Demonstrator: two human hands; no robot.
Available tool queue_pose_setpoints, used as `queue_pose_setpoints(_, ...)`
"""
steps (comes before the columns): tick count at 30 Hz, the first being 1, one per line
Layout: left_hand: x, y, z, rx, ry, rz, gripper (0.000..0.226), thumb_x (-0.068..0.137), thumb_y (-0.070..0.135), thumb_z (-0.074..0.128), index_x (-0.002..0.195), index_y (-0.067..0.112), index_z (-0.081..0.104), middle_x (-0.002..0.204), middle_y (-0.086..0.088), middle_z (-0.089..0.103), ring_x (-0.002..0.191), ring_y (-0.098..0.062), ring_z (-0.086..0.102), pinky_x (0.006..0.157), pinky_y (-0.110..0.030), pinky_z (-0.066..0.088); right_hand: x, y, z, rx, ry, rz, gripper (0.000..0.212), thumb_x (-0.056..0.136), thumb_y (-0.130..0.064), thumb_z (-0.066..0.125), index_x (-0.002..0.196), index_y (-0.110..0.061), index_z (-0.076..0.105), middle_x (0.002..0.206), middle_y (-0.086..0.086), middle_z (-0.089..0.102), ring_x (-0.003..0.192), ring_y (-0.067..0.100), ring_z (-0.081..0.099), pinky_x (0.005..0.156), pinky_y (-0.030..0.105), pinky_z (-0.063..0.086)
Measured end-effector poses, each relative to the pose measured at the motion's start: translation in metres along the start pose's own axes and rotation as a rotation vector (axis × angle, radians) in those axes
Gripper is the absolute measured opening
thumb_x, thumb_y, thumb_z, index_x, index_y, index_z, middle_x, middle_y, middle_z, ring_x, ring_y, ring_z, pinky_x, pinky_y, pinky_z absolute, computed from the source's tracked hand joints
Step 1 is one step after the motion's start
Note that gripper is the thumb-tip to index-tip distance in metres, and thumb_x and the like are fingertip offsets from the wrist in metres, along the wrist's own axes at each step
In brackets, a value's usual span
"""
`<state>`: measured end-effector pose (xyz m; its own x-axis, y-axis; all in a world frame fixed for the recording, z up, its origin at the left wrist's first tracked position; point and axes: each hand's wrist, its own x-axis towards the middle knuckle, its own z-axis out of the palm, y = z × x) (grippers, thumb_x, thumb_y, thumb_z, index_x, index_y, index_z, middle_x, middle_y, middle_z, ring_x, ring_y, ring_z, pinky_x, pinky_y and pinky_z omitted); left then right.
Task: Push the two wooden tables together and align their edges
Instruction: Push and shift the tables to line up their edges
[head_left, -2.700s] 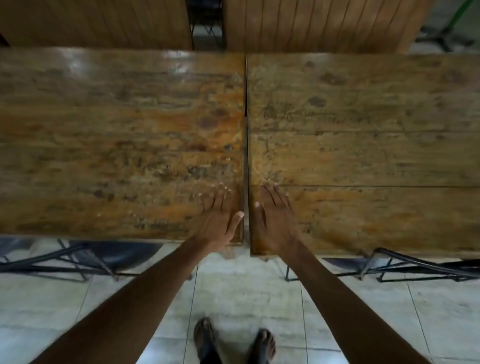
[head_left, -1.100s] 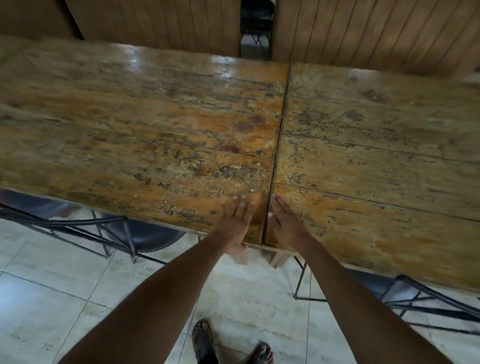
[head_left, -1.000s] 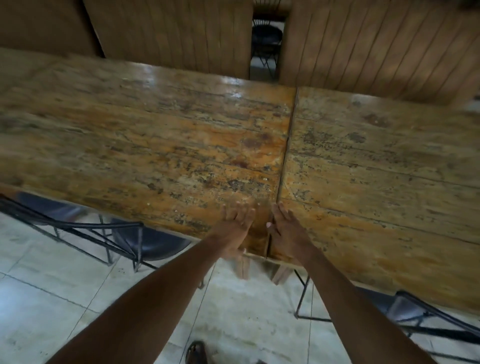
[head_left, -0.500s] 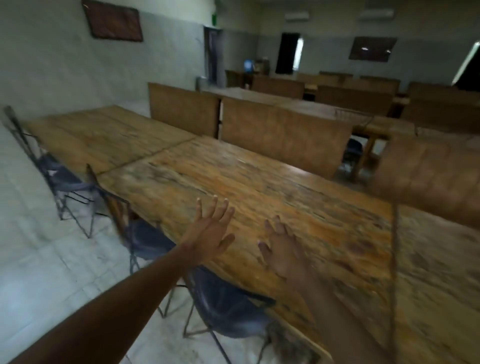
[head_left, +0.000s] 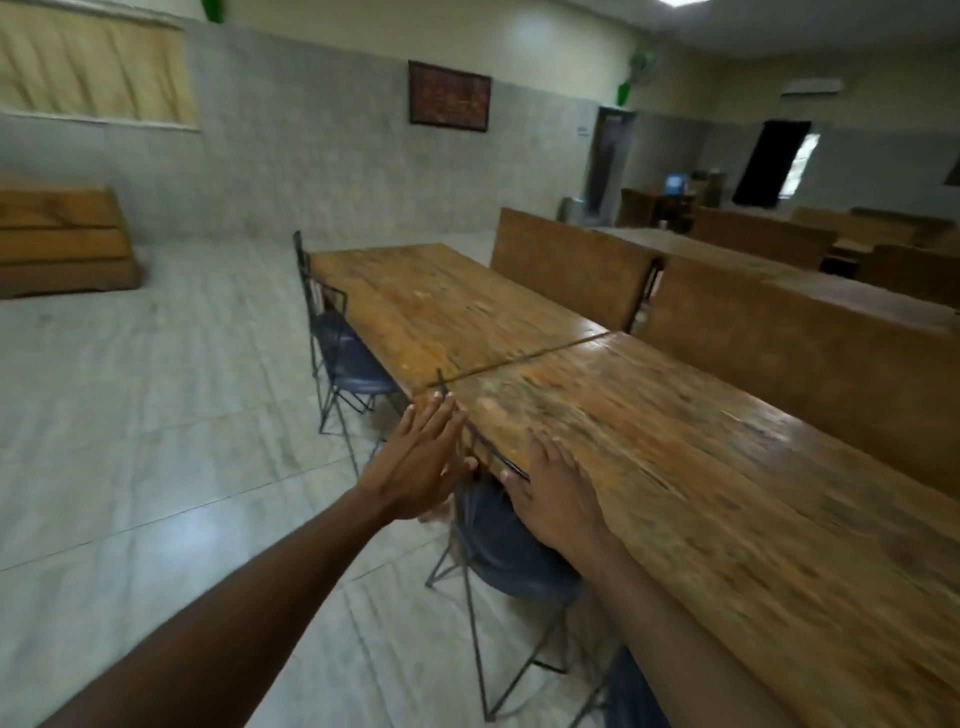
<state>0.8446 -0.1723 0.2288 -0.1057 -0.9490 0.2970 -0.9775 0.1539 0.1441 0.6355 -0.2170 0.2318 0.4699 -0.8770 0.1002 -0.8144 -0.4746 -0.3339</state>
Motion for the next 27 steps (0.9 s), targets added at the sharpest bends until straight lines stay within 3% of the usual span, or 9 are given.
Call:
queue_pose_setpoints(8,0.059,-0.179,0.044,-0.022,-0.047,-0.049,0.069,0.105,0.053,0.026,0.16,0.014,0.016,0.171,-0.007,0.007,0.158,-0.021,-0.003,0.128,-0.05,0.003,0.179,-0.074,0.103,0.129,0.017,-0.087,0.067,0.102,-0.04,0.041,0.158,-0.013,0.014,0.165,0.008,0.023,0.15,0.028,0.028,0.117,0.044,0.034)
queue_pose_setpoints(11,0.11,-0.249,0.068,-0.009,-0.142,-0.069,0.065,0.106,0.05,0.025,0.16,0.014,0.015,0.17,-0.006,0.003,0.158,-0.022,-0.003,0.128,-0.05,0.001,0.267,-0.091,0.152,0.182,0.013,-0.063,0.064,0.103,-0.037,0.039,0.158,-0.014,0.016,0.164,0.007,0.025,0.147,0.028,0.033,0.114,0.043,0.034)
queue_pose_setpoints(14,0.157,-0.31,0.083,-0.018,-0.262,-0.08,0.064,0.106,0.049,0.023,0.16,0.016,0.01,0.17,-0.006,-0.002,0.157,-0.021,-0.008,0.128,-0.051,-0.002,0.347,-0.109,0.192,0.24,-0.051,0.033,0.062,0.104,-0.037,0.035,0.158,-0.012,0.017,0.165,0.008,0.023,0.148,0.026,0.032,0.114,0.042,0.034)
queue_pose_setpoints(20,0.252,-0.387,0.109,-0.057,-0.325,-0.025,0.067,0.106,0.051,0.026,0.16,0.015,0.011,0.171,-0.009,0.001,0.157,-0.03,-0.006,0.126,-0.05,0.002,0.453,-0.102,0.234,0.26,-0.089,0.17,0.059,0.105,-0.034,0.038,0.156,-0.013,0.02,0.166,0.007,0.022,0.15,0.027,0.027,0.113,0.042,0.038)
queue_pose_setpoints(23,0.306,-0.427,0.141,-0.072,-0.376,0.033,0.069,0.106,0.051,0.027,0.16,0.012,0.011,0.171,-0.013,0.005,0.157,-0.031,-0.001,0.128,-0.048,0.008,0.503,-0.084,0.259,0.286,-0.071,0.276,0.06,0.105,-0.035,0.035,0.158,-0.012,0.018,0.168,0.006,0.017,0.153,0.026,0.02,0.118,0.04,0.032)
queue_pose_setpoints(27,0.372,-0.468,0.207,-0.066,-0.486,0.199,0.072,0.105,0.052,0.022,0.16,0.01,0.002,0.171,-0.014,0.003,0.157,-0.032,-0.002,0.128,-0.049,0.005,0.555,-0.058,0.302,0.366,0.006,0.499,0.06,0.105,-0.032,0.035,0.158,-0.009,0.017,0.168,0.008,0.016,0.154,0.027,0.016,0.119,0.037,0.028)
